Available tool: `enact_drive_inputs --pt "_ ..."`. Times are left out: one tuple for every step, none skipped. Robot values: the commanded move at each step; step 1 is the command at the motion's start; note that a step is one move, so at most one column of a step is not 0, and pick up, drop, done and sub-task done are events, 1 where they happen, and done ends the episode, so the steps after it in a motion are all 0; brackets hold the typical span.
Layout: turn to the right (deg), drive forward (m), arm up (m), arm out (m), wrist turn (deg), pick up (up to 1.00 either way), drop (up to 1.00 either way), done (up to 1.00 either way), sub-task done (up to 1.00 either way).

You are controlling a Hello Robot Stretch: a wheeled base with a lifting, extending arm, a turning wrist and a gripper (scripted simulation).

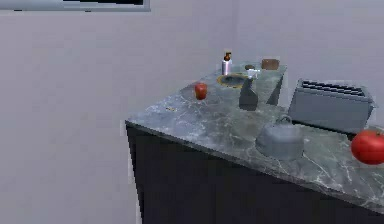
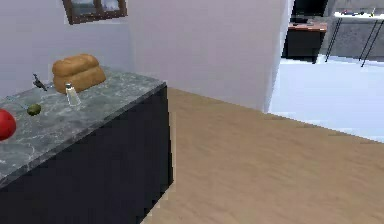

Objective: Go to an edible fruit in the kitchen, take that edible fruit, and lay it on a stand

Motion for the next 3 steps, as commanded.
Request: enact_drive_inputs --pt "18.0 0.0 0.0 0.0 0.0 0.0 0.0 0.0 0.0" --pt "0.0 0.05 0.0 0.0 0.0 0.0 0.0 0.0 0.0" --pt "-45.0 0.0 0.0 0.0 0.0 0.0 0.0 0.0 0.0"
